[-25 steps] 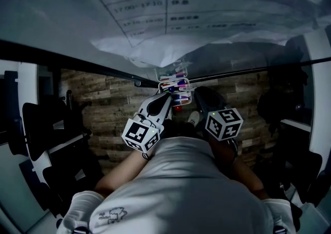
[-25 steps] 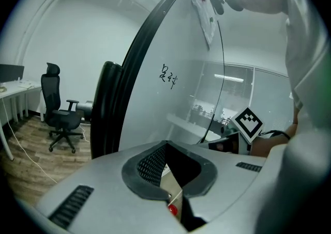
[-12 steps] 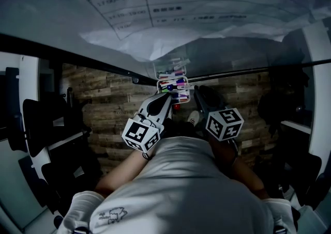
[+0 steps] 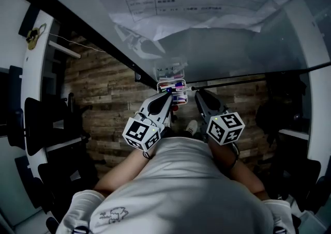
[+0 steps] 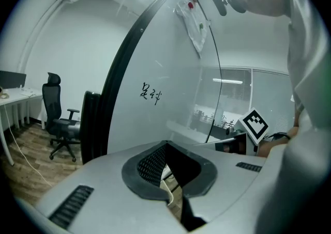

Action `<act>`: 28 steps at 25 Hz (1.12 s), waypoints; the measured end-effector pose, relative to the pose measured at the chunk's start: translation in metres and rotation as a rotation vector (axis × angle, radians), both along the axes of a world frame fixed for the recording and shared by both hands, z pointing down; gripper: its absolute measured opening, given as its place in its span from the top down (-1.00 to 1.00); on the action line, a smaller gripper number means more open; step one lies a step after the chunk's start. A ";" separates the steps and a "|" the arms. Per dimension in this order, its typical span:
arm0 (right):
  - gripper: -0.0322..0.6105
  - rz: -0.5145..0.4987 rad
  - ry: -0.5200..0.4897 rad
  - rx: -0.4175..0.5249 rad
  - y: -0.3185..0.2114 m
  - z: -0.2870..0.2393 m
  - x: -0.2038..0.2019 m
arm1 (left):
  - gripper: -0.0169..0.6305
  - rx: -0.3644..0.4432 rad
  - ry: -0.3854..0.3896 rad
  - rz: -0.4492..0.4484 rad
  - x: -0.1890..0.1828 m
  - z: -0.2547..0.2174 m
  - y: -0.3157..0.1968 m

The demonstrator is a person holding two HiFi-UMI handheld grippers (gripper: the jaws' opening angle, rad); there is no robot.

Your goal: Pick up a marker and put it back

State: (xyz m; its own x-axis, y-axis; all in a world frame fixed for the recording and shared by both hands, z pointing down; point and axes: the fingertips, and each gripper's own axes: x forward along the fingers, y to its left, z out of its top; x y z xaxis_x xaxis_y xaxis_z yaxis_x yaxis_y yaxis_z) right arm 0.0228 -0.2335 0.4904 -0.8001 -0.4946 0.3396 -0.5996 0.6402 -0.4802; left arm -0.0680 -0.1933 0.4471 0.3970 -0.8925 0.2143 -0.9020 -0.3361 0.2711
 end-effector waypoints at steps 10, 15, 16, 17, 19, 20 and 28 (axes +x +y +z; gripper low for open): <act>0.87 -0.122 -0.098 0.230 0.013 -0.067 0.009 | 0.93 0.115 -0.010 0.008 0.027 -0.033 -0.002; 0.87 -0.147 -0.101 0.246 0.018 -0.069 0.013 | 0.93 0.126 -0.016 0.002 0.033 -0.033 0.004; 0.87 -0.148 -0.101 0.247 0.018 -0.069 0.014 | 0.93 0.129 -0.015 0.000 0.033 -0.033 0.005; 0.87 -0.149 -0.101 0.248 0.019 -0.069 0.014 | 0.93 0.132 -0.014 -0.001 0.033 -0.034 0.005; 0.87 -0.149 -0.098 0.249 0.023 -0.069 0.014 | 0.93 0.137 -0.012 0.004 0.033 -0.036 0.007; 0.87 -0.147 -0.097 0.249 0.024 -0.070 0.014 | 0.93 0.139 -0.010 0.008 0.033 -0.036 0.008; 0.87 -0.104 -0.088 0.257 0.039 -0.076 0.003 | 0.93 0.139 0.002 0.061 0.024 -0.036 0.021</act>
State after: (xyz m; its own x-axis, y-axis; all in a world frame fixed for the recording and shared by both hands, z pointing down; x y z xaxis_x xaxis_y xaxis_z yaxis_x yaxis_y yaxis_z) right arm 0.0263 -0.1946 0.4146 -0.8719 -0.4690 0.1408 -0.4874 0.8035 -0.3417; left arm -0.0440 -0.1724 0.4112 0.4517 -0.8877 0.0894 -0.8782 -0.4247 0.2199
